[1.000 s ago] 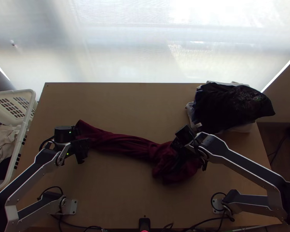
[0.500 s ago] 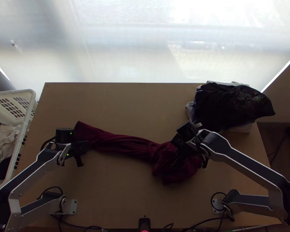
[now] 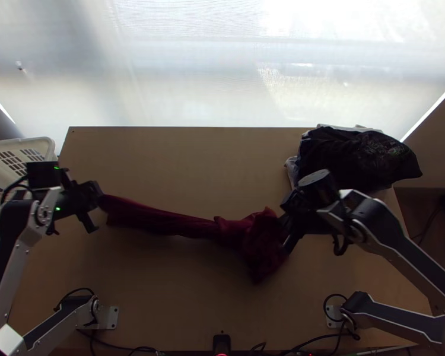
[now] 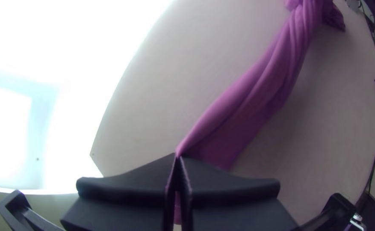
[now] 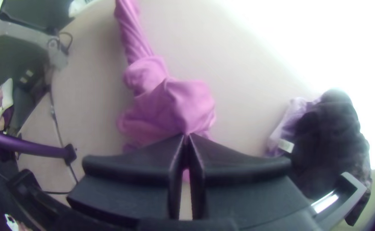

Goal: Fold the t-shirt

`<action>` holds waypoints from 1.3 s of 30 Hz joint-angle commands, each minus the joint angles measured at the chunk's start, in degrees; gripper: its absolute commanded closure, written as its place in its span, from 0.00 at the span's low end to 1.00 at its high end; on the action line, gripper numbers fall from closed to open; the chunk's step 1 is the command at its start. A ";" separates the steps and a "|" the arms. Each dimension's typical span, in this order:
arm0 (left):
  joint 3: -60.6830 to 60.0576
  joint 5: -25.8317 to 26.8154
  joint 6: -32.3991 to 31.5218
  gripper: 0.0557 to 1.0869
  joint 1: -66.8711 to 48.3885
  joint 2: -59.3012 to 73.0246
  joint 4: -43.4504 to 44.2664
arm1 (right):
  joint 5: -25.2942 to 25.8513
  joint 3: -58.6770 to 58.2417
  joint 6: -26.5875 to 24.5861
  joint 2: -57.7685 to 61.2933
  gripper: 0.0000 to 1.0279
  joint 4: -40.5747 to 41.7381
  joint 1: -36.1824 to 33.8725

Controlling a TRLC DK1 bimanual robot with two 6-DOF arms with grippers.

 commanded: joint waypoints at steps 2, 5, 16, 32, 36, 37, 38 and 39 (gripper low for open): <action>14.57 2.99 -3.00 0.95 9.91 -4.36 -8.79 | 0.14 12.07 -0.45 -6.42 0.97 -2.14 -12.63; 18.61 3.96 -7.22 0.95 12.19 -4.71 -12.48 | 0.32 18.40 2.10 -7.21 0.97 -1.44 -20.46; 25.12 5.19 -13.28 0.95 15.53 -5.59 -18.81 | 0.23 20.33 7.02 -12.57 0.97 -4.16 -21.77; -1.07 5.89 -10.30 0.90 4.72 5.48 -2.29 | -1.44 7.59 5.97 -12.40 0.97 -3.64 -16.06; -1.42 5.28 -12.05 0.87 2.26 13.39 2.63 | -1.35 2.40 5.18 -9.94 0.97 4.71 -16.06; -1.42 4.84 -11.88 0.87 1.65 15.50 3.51 | -1.35 1.52 4.91 -8.70 0.97 6.91 -16.06; -1.34 4.22 -11.61 0.87 1.12 17.43 5.18 | -1.26 0.47 4.65 -7.30 0.97 9.81 -16.06; -0.90 3.61 -11.53 0.87 0.77 19.10 6.85 | -1.00 -0.68 4.47 -5.80 0.97 12.97 -16.06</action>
